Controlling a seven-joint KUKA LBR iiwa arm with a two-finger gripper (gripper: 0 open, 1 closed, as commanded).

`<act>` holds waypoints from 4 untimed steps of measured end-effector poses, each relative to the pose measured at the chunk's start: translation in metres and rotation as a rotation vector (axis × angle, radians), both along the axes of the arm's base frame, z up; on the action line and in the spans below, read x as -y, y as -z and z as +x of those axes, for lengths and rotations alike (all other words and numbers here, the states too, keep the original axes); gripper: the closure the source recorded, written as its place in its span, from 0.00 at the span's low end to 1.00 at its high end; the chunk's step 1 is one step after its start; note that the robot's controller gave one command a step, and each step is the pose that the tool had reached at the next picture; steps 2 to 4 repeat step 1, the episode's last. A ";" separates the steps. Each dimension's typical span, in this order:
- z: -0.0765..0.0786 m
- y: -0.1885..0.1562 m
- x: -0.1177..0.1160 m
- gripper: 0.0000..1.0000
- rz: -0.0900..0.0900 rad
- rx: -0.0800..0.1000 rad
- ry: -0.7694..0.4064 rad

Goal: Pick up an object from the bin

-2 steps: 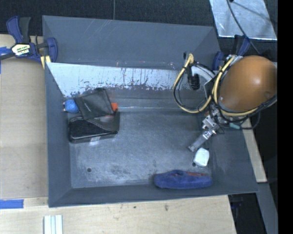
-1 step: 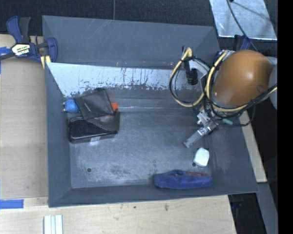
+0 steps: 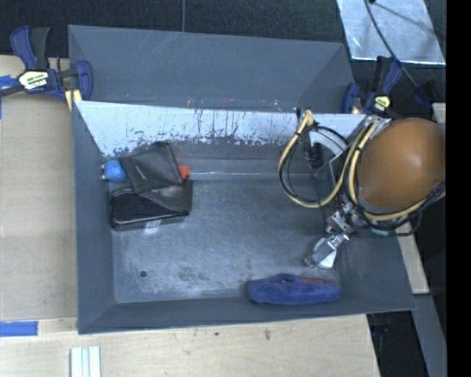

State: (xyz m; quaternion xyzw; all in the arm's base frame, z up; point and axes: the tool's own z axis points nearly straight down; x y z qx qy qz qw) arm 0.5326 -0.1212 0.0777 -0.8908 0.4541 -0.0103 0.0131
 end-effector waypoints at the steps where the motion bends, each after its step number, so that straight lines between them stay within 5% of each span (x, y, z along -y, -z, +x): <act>1: 0.001 0.000 -0.002 1.00 0.002 -0.004 -0.001; 4: 0.001 0.000 -0.002 1.00 0.002 -0.004 -0.001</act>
Offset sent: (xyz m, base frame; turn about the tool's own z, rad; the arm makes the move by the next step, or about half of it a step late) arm 0.0000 0.0000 0.0000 0.0000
